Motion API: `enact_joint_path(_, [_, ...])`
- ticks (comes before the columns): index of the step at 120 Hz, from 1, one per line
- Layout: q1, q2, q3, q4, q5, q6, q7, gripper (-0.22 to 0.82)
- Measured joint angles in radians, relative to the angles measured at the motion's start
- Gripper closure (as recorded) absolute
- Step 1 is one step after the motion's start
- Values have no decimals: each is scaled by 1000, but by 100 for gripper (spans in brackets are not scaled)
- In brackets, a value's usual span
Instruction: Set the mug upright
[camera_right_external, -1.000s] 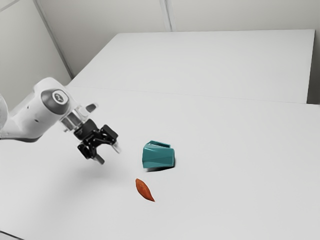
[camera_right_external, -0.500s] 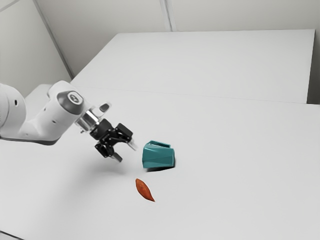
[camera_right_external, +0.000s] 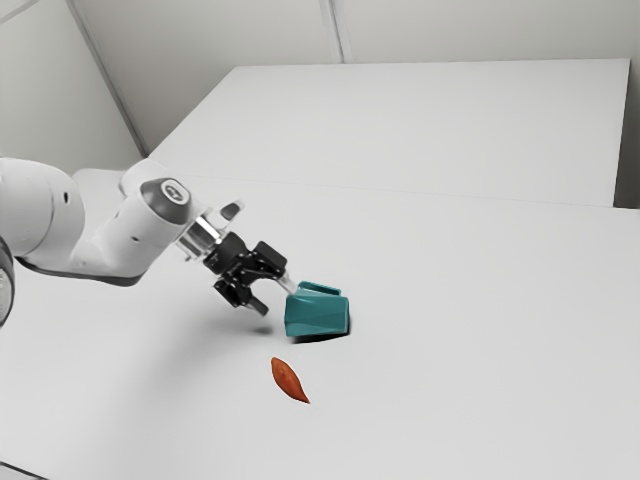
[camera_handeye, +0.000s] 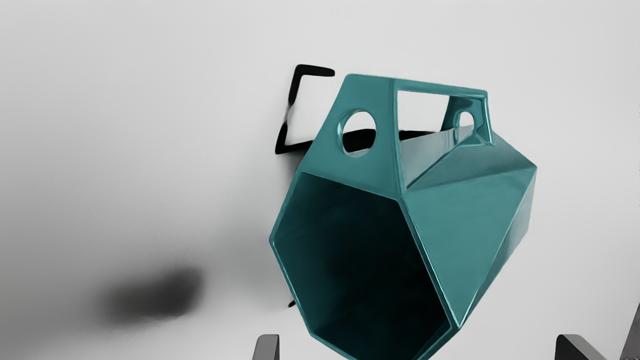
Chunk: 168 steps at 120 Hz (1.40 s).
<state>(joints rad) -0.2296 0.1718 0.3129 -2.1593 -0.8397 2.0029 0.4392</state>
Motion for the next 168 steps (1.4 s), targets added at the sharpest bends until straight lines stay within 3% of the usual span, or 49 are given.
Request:
enact_joint_path(36, [-20, 83, 0, 77, -41, 4, 30, 0])
enact_joint_path(71, [-35, 91, 0, 81, -79, 5, 54, 3])
enact_joint_path(115, [-36, 86, 0, 50, -145, 6, 71, 38])
enact_joint_path(138, [-36, 78, 1, 49, -157, 9, 76, 62])
enact_joint_path(168, [-40, 40, 1, 45, -160, 12, 78, 75])
